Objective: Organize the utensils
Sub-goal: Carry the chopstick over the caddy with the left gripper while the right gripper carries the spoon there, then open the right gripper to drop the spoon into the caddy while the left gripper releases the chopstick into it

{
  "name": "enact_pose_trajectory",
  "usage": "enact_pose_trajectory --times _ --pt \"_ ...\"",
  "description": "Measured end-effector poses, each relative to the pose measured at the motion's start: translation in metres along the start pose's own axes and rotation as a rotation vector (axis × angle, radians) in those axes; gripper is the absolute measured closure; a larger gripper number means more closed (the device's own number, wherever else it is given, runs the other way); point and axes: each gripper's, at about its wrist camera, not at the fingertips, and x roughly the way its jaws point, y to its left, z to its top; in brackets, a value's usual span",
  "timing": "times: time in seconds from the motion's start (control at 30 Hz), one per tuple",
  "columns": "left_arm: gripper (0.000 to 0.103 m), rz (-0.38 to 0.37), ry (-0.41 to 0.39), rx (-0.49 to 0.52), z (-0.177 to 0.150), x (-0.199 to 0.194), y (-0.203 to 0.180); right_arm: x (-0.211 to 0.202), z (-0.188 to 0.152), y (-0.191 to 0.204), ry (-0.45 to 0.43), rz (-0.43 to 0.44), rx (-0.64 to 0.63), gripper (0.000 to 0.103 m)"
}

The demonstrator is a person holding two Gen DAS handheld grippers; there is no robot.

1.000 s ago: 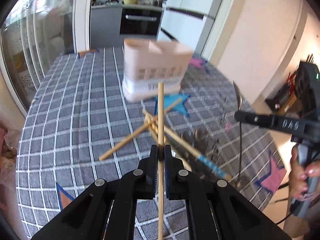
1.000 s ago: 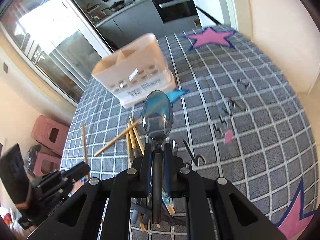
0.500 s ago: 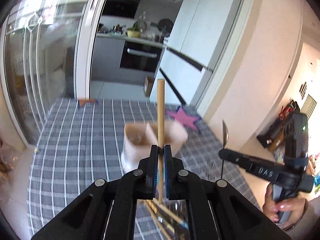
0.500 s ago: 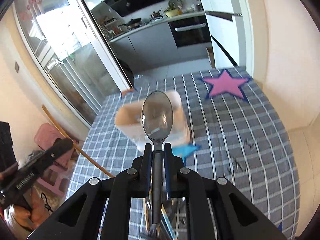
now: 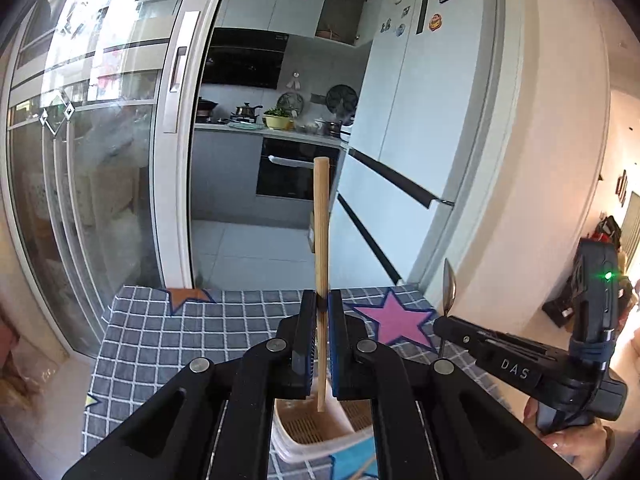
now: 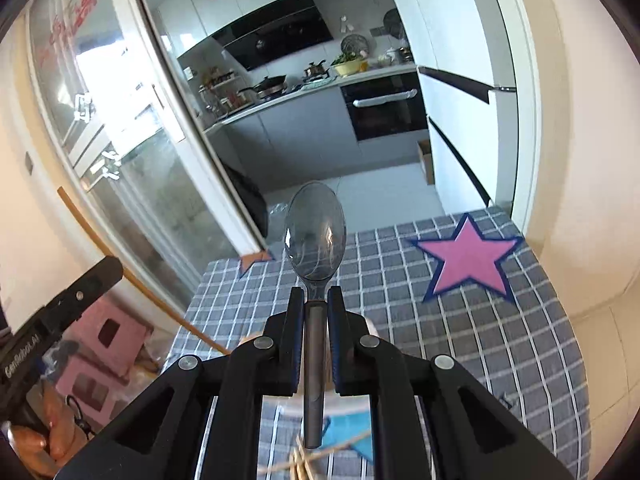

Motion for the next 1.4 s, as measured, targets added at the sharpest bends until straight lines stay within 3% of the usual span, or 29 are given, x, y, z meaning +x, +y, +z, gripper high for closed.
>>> enact_pose_trajectory --times 0.2,0.47,0.7,0.93,1.0,1.07,1.1,1.27,1.4 --pt "0.066 0.012 0.056 -0.026 -0.023 0.045 0.009 0.045 -0.004 0.004 -0.058 -0.049 -0.026 0.091" --pt "0.066 0.054 0.095 0.023 -0.058 0.078 0.005 0.088 -0.034 -0.001 -0.028 -0.077 -0.066 0.091" --pt "0.065 0.114 0.11 0.062 -0.081 0.088 0.004 0.096 -0.056 -0.006 -0.003 -0.099 -0.083 0.09" --pt "0.065 0.141 0.151 0.046 -0.088 0.093 0.008 0.091 -0.055 -0.004 0.012 -0.104 -0.1 0.09" --pt "0.065 0.155 0.152 0.041 -0.085 0.089 0.008 0.088 -0.053 -0.005 0.011 -0.103 -0.097 0.087" --pt "0.065 0.163 0.138 0.036 -0.082 0.084 0.01 0.083 -0.051 -0.007 0.01 -0.091 -0.082 0.068" --pt "0.065 0.165 0.134 0.034 -0.081 0.081 0.011 0.08 -0.05 -0.008 0.007 -0.084 -0.075 0.063" --pt "0.065 0.166 0.129 0.018 -0.079 0.066 0.014 0.059 -0.048 -0.015 -0.012 -0.092 -0.051 0.053" --pt "0.065 0.169 0.112 0.005 -0.081 0.047 0.018 0.038 -0.048 -0.027 -0.015 -0.093 0.005 0.05"
